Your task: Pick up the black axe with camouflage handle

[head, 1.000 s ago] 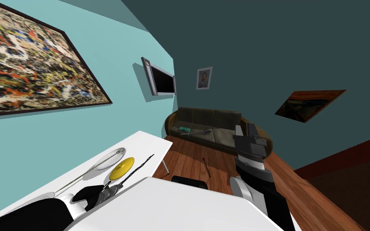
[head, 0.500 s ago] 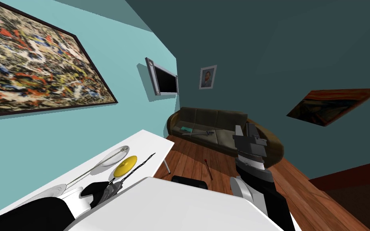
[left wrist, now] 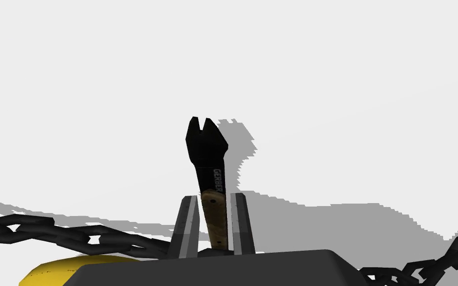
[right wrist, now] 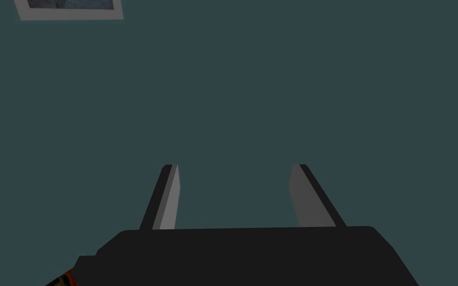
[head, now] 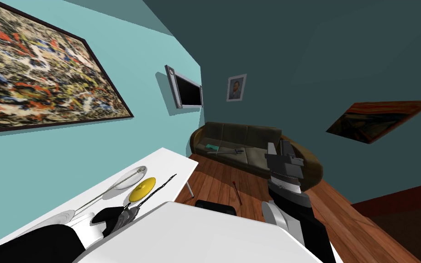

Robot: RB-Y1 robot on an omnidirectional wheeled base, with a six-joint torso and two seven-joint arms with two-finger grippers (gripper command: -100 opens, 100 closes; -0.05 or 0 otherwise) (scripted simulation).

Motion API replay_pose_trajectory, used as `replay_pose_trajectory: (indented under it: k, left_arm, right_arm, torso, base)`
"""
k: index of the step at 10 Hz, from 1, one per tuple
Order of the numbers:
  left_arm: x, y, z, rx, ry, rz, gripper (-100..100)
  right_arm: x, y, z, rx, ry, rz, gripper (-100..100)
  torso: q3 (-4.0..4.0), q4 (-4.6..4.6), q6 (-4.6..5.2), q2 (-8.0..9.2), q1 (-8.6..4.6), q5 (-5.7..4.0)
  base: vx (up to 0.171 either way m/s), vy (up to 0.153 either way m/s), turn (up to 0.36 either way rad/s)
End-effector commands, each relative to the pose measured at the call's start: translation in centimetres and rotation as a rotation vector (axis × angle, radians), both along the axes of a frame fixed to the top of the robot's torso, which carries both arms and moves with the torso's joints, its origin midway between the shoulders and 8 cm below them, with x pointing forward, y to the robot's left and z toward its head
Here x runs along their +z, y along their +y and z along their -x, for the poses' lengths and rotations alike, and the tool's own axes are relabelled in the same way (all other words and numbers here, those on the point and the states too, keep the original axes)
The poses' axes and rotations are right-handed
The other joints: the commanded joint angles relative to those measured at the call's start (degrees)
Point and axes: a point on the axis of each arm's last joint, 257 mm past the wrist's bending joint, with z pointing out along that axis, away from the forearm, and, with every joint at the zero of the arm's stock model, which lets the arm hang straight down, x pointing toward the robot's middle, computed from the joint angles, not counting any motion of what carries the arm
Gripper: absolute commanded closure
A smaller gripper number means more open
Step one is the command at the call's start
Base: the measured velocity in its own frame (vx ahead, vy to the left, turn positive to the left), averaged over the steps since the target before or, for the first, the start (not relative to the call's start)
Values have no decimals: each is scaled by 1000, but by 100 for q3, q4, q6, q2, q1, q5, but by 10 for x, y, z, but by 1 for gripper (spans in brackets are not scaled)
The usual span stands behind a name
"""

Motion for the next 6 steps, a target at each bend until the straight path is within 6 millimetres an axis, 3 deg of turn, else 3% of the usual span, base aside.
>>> replay_pose_trajectory:
  k: [1,2,6]
  left_arm:
    - [0,-1,15,34,5,10,100]
    - [1,0,14,35,2,7,100]
    - [9,6,43,114,1,11,100]
  right_arm:
    - [0,0,0,0,0,0,0]
    - [0,0,0,0,0,0,0]
    - [0,0,0,0,0,0,0]
  torso:
    - [0,0,0,0,0,0]
    - [5,4,13,8,-8,5]
    - [8,5,7,13,-10,0]
  base:
    - [-35,-16,-328]
    - [-43,-12,-159]
    - [-36,-15,-175]
